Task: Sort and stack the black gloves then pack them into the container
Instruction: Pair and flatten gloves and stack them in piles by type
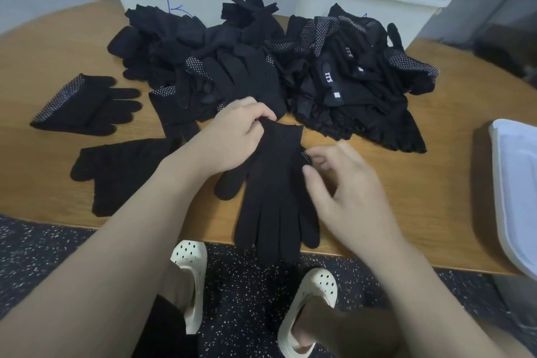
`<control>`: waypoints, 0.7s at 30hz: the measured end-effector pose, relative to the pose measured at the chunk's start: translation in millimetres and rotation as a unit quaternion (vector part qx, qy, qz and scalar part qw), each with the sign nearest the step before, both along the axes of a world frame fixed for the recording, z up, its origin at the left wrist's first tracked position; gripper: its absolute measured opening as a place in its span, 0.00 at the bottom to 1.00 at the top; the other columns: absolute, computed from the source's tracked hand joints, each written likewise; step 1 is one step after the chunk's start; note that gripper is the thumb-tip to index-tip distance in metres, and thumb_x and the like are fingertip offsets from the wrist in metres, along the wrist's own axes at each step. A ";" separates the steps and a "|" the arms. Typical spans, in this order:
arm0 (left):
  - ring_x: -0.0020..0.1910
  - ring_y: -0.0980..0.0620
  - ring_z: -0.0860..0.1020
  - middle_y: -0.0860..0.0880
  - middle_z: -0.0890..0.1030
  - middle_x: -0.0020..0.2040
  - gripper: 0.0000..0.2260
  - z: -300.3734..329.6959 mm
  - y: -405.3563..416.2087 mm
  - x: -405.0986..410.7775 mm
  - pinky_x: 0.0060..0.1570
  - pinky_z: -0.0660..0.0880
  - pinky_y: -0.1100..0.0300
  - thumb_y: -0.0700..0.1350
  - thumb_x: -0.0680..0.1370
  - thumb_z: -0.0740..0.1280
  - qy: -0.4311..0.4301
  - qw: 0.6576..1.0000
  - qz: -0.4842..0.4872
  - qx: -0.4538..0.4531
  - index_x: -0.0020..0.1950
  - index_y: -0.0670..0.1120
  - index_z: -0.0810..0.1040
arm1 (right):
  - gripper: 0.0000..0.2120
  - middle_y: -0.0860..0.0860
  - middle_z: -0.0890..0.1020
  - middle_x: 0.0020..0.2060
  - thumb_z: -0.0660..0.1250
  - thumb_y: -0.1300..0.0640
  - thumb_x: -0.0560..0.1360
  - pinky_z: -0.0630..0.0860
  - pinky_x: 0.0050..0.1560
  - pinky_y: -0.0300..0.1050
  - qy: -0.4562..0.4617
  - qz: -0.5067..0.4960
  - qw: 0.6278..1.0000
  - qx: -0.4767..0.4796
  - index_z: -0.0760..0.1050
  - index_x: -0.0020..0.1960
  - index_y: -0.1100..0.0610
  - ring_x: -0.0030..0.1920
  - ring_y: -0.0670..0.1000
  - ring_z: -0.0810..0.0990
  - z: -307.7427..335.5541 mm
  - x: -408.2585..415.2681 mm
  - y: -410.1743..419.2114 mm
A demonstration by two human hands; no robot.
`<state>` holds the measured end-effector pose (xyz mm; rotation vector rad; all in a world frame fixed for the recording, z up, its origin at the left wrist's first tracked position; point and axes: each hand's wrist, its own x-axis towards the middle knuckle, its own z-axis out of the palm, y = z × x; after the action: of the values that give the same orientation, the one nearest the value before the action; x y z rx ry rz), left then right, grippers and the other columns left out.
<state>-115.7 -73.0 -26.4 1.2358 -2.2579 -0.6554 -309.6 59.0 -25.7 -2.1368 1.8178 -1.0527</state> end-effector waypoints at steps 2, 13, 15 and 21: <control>0.53 0.55 0.71 0.55 0.74 0.51 0.10 0.6 1.3 0.1 0.55 0.64 0.64 0.46 0.84 0.63 0.006 1.000 0.006 0.010 0.64 0.49 0.80 | 0.05 0.44 0.77 0.43 0.69 0.54 0.79 0.76 0.49 0.44 -0.026 -0.051 0.998 -0.006 0.81 0.51 0.55 0.45 0.43 0.76 -1.2 -8.1 -12.6; 0.54 0.55 0.70 0.51 0.74 0.52 0.11 3.2 6.6 -3.2 0.59 0.66 0.60 0.46 0.80 0.72 -0.008 1.000 -0.006 -0.010 0.63 0.50 0.82 | 0.08 0.43 0.76 0.41 0.73 0.47 0.75 0.73 0.53 0.46 -0.005 -0.048 0.995 0.085 0.77 0.42 0.48 0.47 0.45 0.74 -4.4 -1.3 -33.8; 0.53 0.55 0.71 0.51 0.74 0.52 0.10 2.8 7.0 -2.9 0.56 0.66 0.65 0.46 0.80 0.72 -0.001 1.000 -0.003 -0.010 0.60 0.50 0.81 | 0.08 0.43 0.77 0.41 0.74 0.48 0.75 0.73 0.53 0.45 -0.012 -0.046 0.995 0.086 0.77 0.41 0.48 0.47 0.45 0.74 -3.6 -1.3 -33.5; 0.47 0.55 0.74 0.53 0.78 0.48 0.08 1.3 8.2 0.2 0.54 0.69 0.58 0.45 0.79 0.73 0.038 0.999 -0.006 -0.023 0.58 0.52 0.83 | 0.08 0.43 0.78 0.42 0.73 0.51 0.77 0.72 0.52 0.44 -0.078 -0.045 0.990 0.105 0.79 0.40 0.50 0.48 0.46 0.76 -0.7 -1.1 -32.2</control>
<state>-115.5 -64.9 -25.1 1.1566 -2.2072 -0.6395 -310.7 26.8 -26.4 -1.8166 1.8746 -0.9696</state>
